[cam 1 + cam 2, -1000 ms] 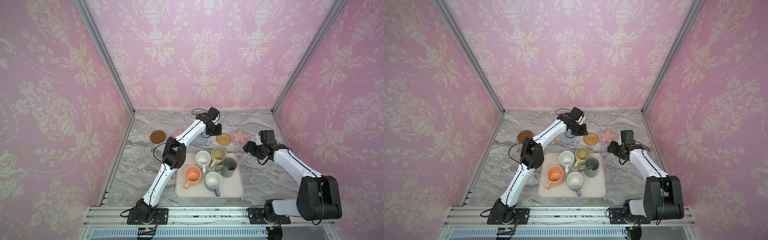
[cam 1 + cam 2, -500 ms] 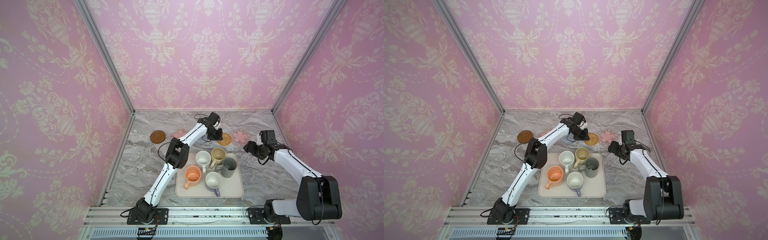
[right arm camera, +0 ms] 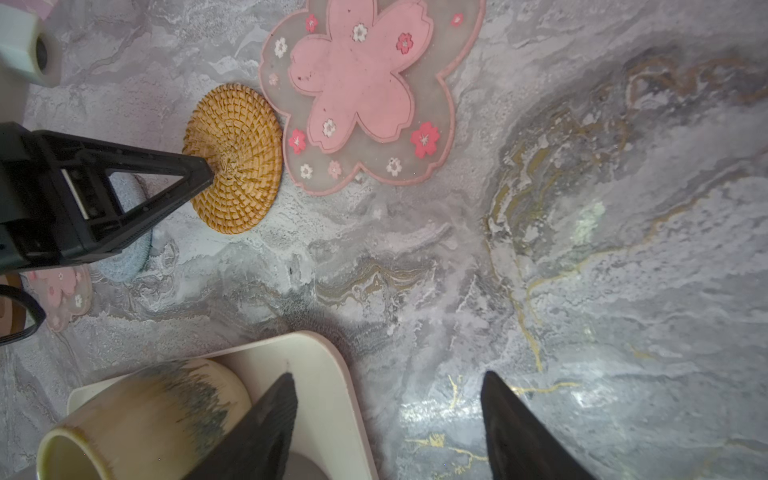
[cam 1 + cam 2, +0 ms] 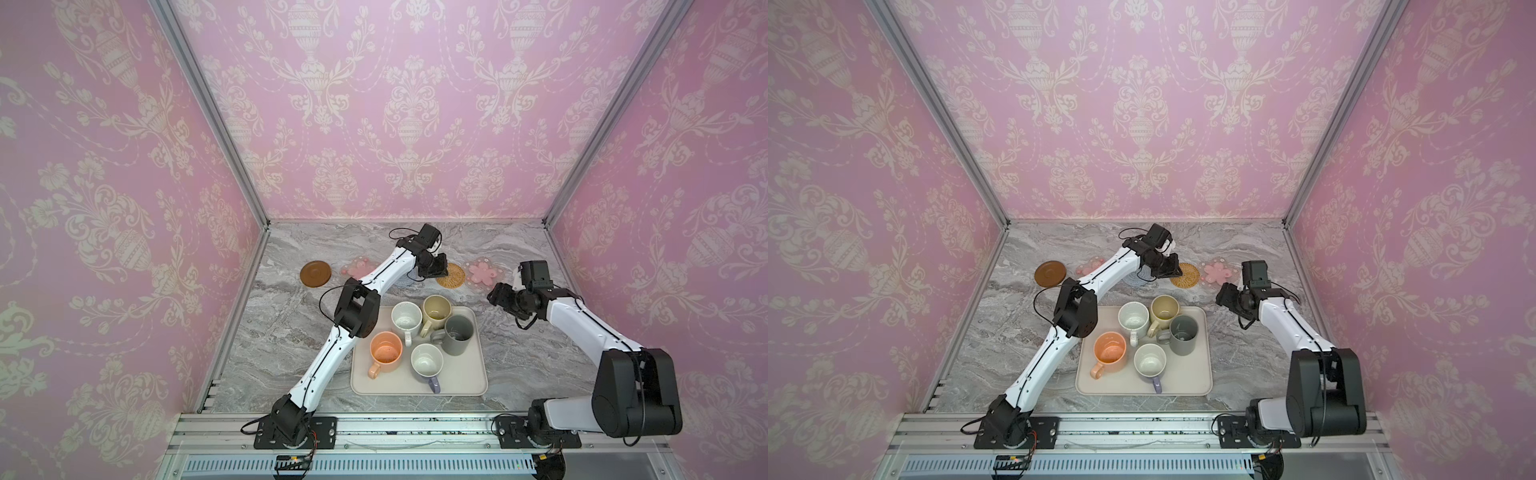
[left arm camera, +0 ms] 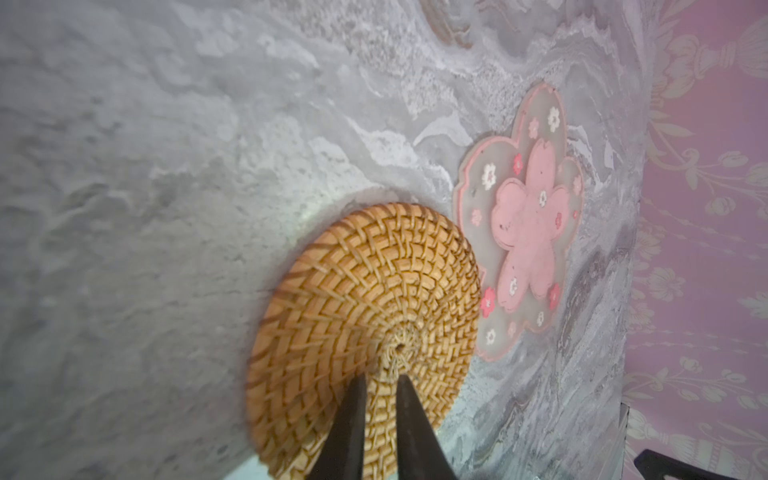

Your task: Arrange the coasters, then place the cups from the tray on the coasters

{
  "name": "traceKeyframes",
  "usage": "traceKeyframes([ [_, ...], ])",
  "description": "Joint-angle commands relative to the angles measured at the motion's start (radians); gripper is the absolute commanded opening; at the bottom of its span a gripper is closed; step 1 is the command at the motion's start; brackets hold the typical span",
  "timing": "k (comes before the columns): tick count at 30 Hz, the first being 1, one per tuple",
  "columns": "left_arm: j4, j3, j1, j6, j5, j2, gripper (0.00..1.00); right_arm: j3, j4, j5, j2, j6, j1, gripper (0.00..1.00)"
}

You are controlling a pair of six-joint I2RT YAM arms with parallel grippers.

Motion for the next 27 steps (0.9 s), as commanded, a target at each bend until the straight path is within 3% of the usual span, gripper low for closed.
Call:
traceKeyframes([
  [1, 0.017, 0.015, 0.029, -0.064, -0.12, 0.05, 0.19, 0.005, -0.007, 0.019, 0.011, -0.027, -0.009, 0.72],
  [16, 0.162, 0.022, 0.119, -0.241, -0.18, 0.093, 0.21, 0.005, -0.016, 0.028, 0.024, -0.046, -0.015, 0.72],
  [27, 0.194, 0.065, 0.166, -0.3, -0.268, 0.135, 0.21, 0.011, -0.02, 0.024, 0.04, -0.046, -0.019, 0.72],
])
